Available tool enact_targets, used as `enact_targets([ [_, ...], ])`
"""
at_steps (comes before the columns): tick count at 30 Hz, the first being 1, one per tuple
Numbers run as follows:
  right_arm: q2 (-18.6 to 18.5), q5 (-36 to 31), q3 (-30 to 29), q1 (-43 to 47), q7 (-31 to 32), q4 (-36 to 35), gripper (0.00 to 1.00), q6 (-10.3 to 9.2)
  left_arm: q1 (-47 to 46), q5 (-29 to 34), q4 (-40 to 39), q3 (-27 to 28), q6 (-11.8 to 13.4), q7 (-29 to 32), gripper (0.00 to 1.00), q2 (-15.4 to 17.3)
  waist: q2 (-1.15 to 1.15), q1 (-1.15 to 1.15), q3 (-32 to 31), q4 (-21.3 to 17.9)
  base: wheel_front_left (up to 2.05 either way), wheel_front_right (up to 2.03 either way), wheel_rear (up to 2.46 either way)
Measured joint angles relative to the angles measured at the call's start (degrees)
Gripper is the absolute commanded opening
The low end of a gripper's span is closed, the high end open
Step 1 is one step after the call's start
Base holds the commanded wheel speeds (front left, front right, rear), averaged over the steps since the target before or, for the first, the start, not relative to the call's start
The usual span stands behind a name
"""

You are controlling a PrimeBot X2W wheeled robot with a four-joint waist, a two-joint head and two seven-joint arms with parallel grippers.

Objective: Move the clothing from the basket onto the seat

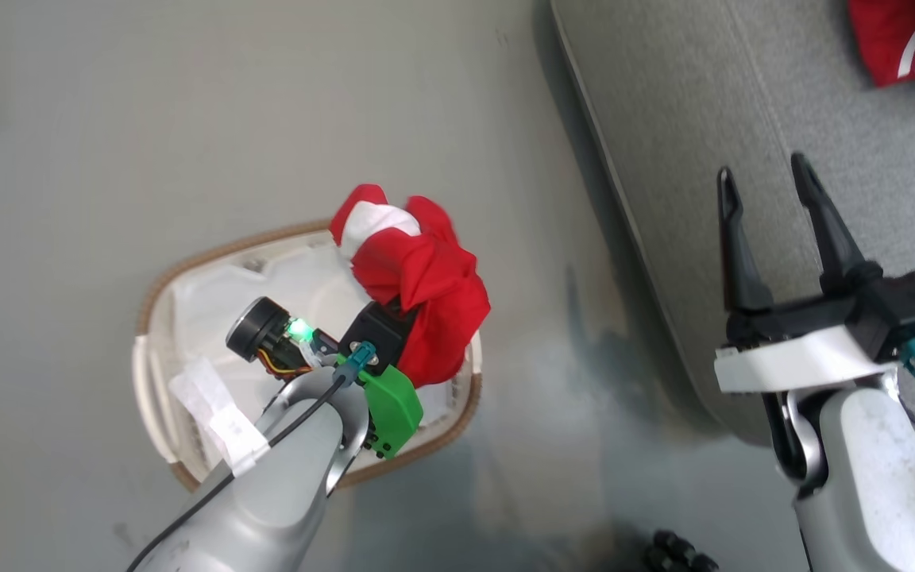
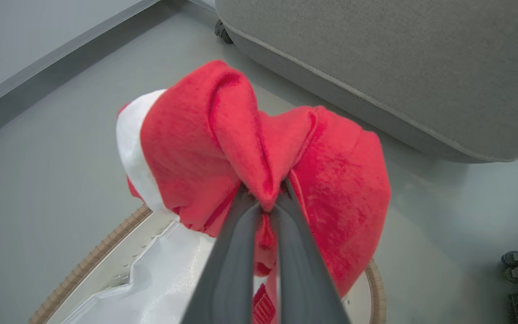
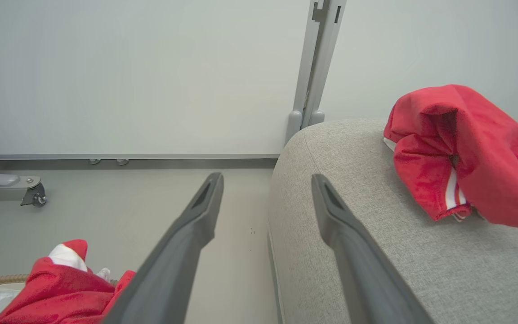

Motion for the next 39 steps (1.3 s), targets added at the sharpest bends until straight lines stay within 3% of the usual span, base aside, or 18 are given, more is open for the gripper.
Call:
enact_targets([
  [13,-0.03,-2.43,-0.74,9.74,0.0,3.58,1.0,0.0,2.27,-2.47,-11.06,0.38,-0.55,-0.08,0.0,3.64,0.0,0.0,-16.98,6.3,0.0,0.0,0.0],
  [22,-0.05,-2.9,1.46,11.13,0.0,5.21,1.0,0.0,-4.68,-5.9,-16.88,-0.3,-0.76,1.58,0.0,4.5,0.0,0.0,-25.93,10.36,0.0,0.0,0.0],
  [28,-0.04,-3.46,5.37,8.87,0.0,6.09,1.0,0.0,-8.93,-12.25,-20.01,-0.05,-0.82,3.69,0.0,5.67,0.0,0.0,-29.14,12.41,0.0,0.0,0.0],
  [39,-0.07,0.69,15.45,3.3,0.0,5.64,1.0,0.0,-11.45,-15.33,-23.45,1.47,-0.82,5.16,0.0,7.57,0.0,0.0,-30.33,12.81,0.0,0.0,0.0],
])
